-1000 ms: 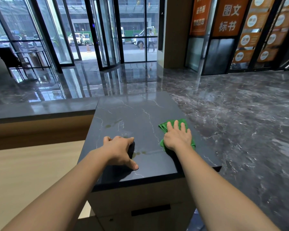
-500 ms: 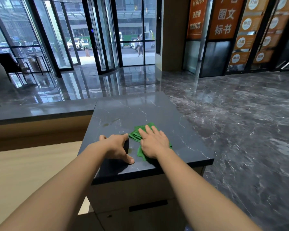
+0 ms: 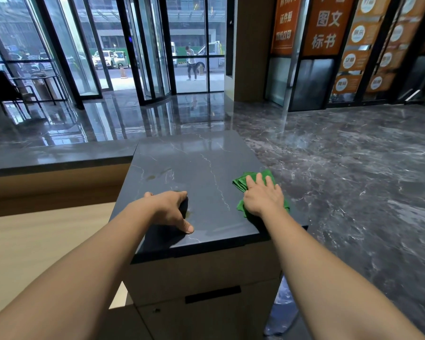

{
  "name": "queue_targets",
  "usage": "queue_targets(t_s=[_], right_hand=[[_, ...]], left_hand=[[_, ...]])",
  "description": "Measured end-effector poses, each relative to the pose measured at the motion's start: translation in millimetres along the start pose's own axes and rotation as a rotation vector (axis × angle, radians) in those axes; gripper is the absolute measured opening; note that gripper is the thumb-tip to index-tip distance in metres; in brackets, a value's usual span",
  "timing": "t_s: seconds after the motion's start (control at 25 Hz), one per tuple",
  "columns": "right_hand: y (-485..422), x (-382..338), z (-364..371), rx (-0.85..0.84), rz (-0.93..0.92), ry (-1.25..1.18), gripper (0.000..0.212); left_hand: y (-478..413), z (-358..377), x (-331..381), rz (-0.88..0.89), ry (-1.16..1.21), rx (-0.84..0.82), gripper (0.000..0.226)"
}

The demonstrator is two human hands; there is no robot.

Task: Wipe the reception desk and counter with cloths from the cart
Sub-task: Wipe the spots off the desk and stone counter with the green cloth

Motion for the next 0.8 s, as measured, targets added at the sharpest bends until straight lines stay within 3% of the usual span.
queue_targets(t_s=[0.16, 0.4, 0.56, 0.8], right_hand=[[30, -45, 11, 0.062, 0.022, -0.028, 0.065], [61, -103, 26, 0.021, -0.223, -0.028, 0.065], [55, -69, 19, 0.005, -0.320, -0.019, 0.056], [37, 20, 0, 0.041, -0.144, 0.010, 0.055]], left_hand=[[-3, 1, 0, -0.001, -0.005, -0.016, 0.101], [-8, 7, -6, -0.005, 0.103, -0.056, 0.112], [-7, 4, -8, -0.010, 0.051, -0.038, 0.108], [-8, 4, -11, -0.022, 0.044, -0.032, 0.099]])
Point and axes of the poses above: each hand's wrist, its own y-axis away from the middle knuckle, its own z-axis out of the palm, x = y × z, the point moved 10 cm from there along -y, towards the middle knuckle, and after that the axes turned 4 degrees about -y, right-handed, at the moved point
